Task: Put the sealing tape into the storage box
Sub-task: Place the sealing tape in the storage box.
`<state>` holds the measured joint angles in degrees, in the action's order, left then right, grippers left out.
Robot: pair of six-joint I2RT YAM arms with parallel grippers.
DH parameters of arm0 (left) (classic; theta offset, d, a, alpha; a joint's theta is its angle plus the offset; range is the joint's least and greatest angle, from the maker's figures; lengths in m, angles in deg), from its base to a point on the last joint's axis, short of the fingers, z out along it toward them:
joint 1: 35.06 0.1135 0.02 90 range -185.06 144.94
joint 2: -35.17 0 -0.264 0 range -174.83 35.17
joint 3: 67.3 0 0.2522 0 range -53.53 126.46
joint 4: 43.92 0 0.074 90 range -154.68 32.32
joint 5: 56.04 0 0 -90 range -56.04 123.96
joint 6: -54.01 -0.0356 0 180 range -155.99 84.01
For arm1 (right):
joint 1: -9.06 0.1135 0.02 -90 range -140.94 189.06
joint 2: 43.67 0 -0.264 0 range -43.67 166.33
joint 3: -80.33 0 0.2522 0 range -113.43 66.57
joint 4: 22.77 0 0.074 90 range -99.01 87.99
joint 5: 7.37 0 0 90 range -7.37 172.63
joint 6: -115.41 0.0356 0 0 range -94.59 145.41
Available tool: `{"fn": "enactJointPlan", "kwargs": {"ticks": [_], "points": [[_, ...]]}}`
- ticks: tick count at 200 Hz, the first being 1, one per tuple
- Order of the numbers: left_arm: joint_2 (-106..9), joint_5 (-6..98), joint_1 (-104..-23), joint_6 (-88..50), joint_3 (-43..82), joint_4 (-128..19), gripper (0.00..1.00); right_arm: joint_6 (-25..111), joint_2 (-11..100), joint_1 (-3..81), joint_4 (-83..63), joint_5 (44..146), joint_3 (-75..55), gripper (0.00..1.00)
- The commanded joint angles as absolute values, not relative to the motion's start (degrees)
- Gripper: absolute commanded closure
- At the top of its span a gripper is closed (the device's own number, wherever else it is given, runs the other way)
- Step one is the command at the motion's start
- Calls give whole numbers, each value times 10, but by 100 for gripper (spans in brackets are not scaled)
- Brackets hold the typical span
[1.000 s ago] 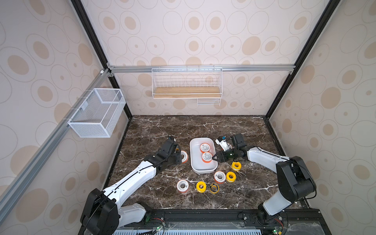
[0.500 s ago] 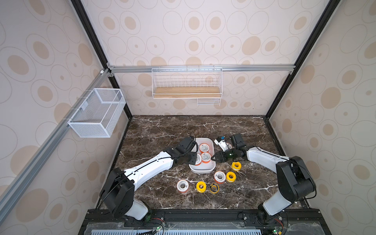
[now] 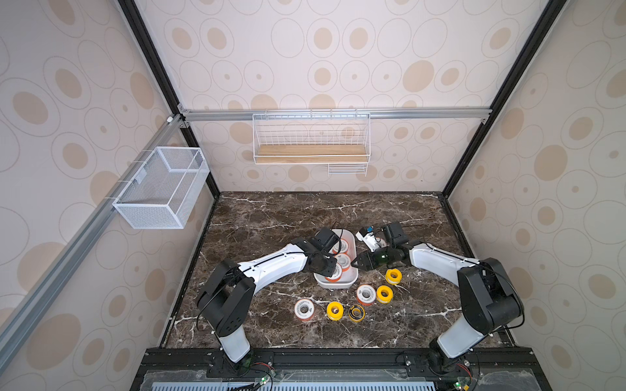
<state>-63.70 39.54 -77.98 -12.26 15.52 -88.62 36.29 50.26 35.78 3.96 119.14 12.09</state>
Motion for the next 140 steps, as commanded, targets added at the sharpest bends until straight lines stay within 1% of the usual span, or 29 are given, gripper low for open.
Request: {"fn": "enactJointPlan", "kwargs": {"ticks": [1,74,140], "points": [[-653,414,-786,-138,180,-894,76,353,512,361,54,1207,109,54],[-684,459,-786,-143,179,-868,76,348,524,366,64,1217,100,55],[-706,488,-786,-134,180,-846,73,345,530,369,68,1216,96,55]]}}
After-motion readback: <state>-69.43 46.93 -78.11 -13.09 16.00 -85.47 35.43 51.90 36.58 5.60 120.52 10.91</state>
